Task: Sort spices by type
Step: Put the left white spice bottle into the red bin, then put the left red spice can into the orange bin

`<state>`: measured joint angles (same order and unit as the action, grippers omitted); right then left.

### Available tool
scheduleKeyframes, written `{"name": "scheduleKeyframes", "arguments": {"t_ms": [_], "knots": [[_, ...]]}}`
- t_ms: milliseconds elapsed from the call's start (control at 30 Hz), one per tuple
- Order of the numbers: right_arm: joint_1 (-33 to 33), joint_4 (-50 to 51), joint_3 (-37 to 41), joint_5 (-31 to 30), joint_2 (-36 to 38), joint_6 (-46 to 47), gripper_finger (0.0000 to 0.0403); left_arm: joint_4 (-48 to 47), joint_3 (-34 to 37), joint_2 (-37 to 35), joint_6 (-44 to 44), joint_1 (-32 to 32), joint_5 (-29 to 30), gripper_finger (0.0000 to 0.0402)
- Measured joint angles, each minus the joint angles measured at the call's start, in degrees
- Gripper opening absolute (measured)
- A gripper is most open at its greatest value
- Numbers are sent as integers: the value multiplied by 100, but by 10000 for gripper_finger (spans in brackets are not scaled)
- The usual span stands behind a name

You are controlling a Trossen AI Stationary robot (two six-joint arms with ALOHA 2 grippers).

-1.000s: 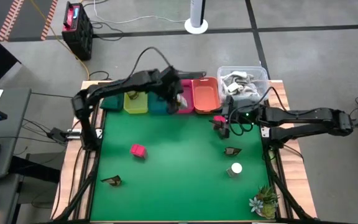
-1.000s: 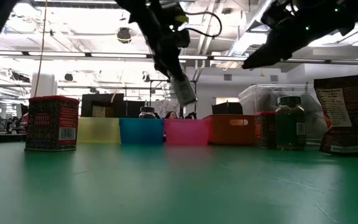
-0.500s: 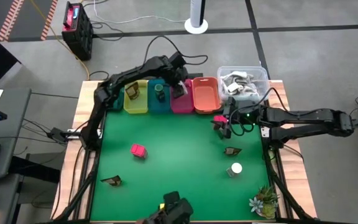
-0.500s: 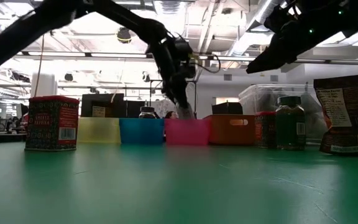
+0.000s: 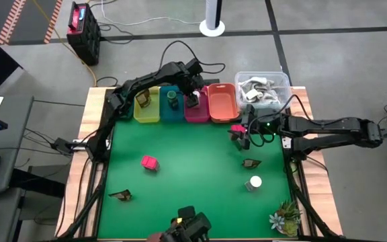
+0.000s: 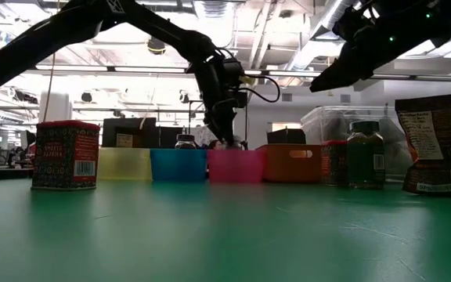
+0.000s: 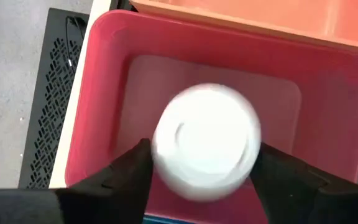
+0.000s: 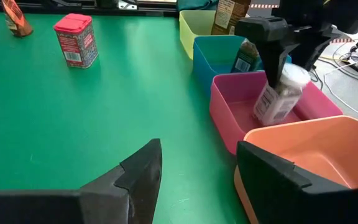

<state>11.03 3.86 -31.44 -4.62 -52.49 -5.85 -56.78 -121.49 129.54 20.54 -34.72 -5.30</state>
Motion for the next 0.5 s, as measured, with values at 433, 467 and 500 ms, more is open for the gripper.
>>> {"name": "scheduleKeyframes", "arguments": {"t_ms": [433,467,500], "knots": [[-2,146,-4,0,0,12,234,-907,-744,-344,391,95,349,280],[-2,229,-4,0,0,17,234,-1048,-747,-435,391,121,348,280],[-2,315,-4,0,0,21,234,-1182,-745,-521,382,155,345,280]]}}
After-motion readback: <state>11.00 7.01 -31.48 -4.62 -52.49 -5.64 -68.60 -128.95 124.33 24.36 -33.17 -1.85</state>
